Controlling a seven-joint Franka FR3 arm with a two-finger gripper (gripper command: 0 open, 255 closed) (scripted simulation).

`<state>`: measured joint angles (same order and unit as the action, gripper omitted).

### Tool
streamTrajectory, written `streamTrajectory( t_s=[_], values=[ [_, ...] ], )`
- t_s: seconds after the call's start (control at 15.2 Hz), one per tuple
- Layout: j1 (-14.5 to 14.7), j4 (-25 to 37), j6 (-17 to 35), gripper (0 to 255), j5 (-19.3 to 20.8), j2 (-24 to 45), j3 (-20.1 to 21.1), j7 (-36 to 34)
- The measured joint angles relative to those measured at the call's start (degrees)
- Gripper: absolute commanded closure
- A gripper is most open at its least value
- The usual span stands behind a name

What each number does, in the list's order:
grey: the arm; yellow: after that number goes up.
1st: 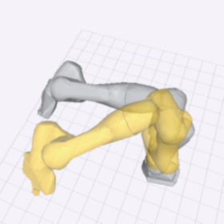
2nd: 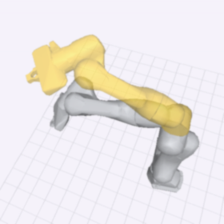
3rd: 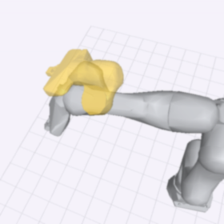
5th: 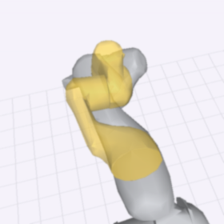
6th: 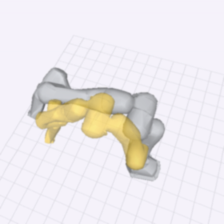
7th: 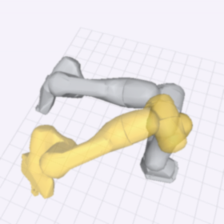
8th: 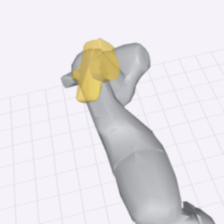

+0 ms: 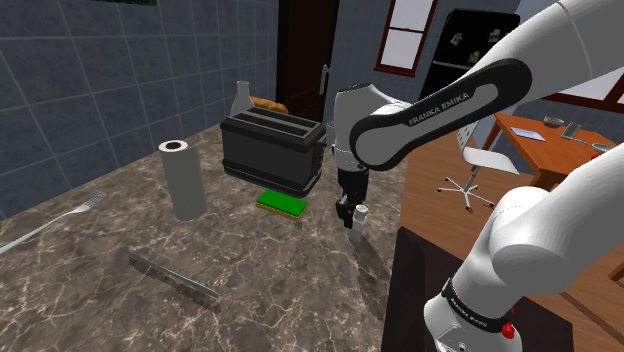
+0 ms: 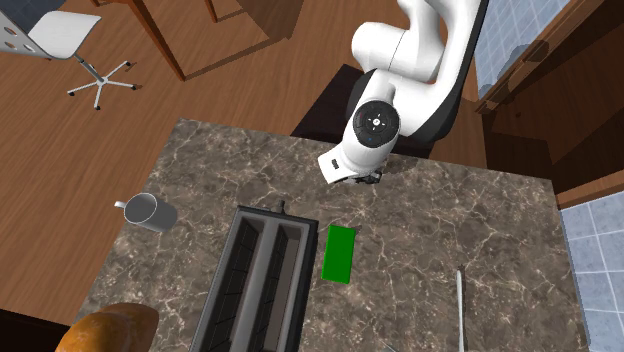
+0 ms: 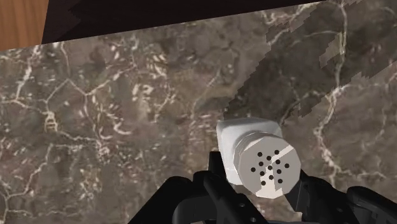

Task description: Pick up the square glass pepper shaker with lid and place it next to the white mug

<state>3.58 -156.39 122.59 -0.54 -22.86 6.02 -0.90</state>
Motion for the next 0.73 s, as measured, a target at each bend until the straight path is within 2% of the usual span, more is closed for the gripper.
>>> streamTrajectory(
  t_s=[0.2, 0.73],
  values=[
    [0.0, 0.15, -0.48, 255, -0.01, -0.33, -0.04, 0.05],
    [0.17, 3.22, -7.5, 255, -0.21, -4.33, -0.28, 0.35]
  ],
)
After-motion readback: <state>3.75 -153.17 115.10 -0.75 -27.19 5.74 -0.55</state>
